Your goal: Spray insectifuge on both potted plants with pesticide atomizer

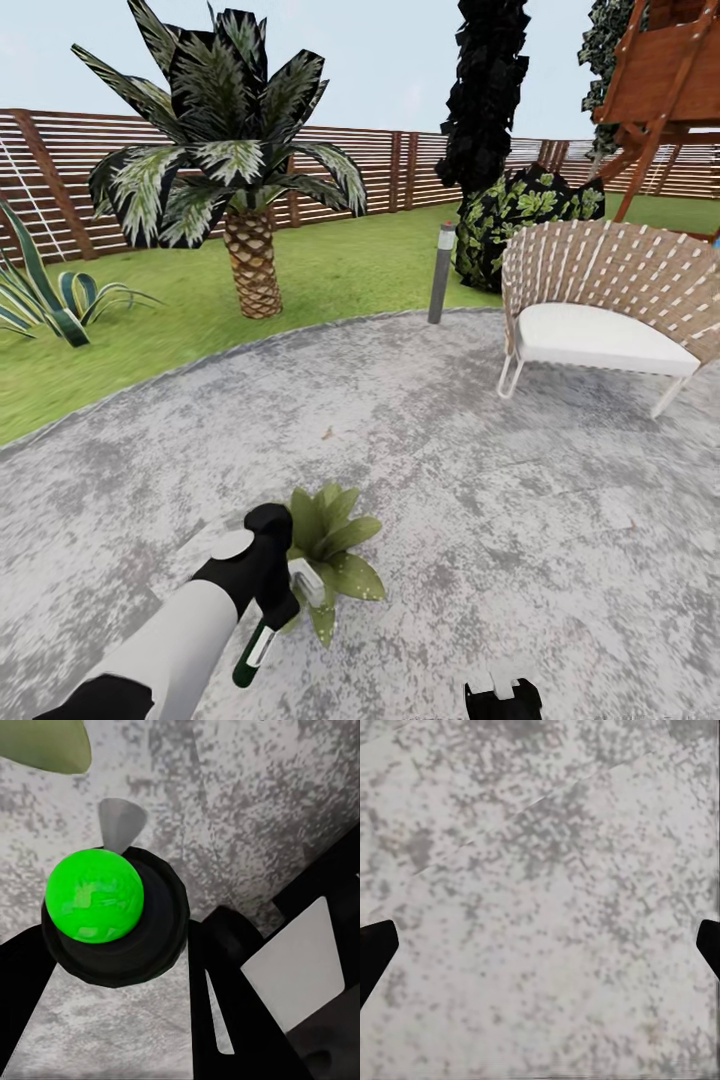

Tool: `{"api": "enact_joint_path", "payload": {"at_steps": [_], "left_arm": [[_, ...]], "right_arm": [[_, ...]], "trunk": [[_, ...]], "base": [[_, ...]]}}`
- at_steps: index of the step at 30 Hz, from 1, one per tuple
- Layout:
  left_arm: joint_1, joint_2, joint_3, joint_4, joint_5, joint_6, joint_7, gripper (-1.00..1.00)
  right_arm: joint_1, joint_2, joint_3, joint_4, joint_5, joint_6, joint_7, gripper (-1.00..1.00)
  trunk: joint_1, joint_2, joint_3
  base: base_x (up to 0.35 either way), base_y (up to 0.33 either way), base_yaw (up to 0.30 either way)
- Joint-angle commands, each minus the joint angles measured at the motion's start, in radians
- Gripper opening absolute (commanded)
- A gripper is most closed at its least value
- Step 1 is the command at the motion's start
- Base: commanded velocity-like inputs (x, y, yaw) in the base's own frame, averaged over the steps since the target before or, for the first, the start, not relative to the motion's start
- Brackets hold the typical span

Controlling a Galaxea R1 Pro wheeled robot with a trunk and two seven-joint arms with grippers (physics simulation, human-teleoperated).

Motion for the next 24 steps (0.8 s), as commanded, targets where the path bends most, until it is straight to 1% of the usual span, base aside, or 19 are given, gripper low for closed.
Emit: {"api": "enact_joint_path", "payload": {"at_steps": [1,7,17,19,21,24], "left_arm": [[0.001,0.000,-0.001,-0.002,-0.009,0.009,-0.010,-1.00],[0.006,0.005,0.002,-0.002,-0.010,0.009,-0.010,-1.00],[-0.008,0.010,0.004,-0.003,-0.013,0.009,-0.010,-1.00],[-0.007,0.040,0.004,-0.003,-0.015,0.009,-0.010,-1.00],[0.000,0.054,0.004,-0.003,-0.014,0.009,-0.010,-1.00],[0.007,0.057,0.000,-0.001,-0.014,0.007,-0.010,-1.00]], "right_arm": [[-0.001,0.000,0.008,0.001,-0.005,-0.003,-0.005,1.00],[-0.001,0.000,0.008,0.001,-0.005,-0.003,-0.005,1.00],[-0.001,0.000,0.008,0.001,-0.004,-0.003,-0.005,1.00],[-0.001,0.000,0.008,0.001,-0.004,-0.003,-0.005,1.00],[-0.001,0.000,0.008,0.001,-0.003,-0.003,-0.005,1.00],[-0.001,0.000,0.008,0.001,-0.003,-0.003,-0.005,1.00]], "trunk": [[0.000,0.000,-0.001],[0.000,0.000,-0.001],[0.000,0.000,-0.001],[0.000,0.000,-0.001],[0.000,0.000,-0.001],[0.000,0.000,-0.001]], "base": [[0.000,0.000,-0.250],[0.000,0.000,-0.229],[0.000,0.000,-0.018],[0.000,0.000,0.000],[0.000,0.000,0.000],[0.000,0.000,0.000]]}}
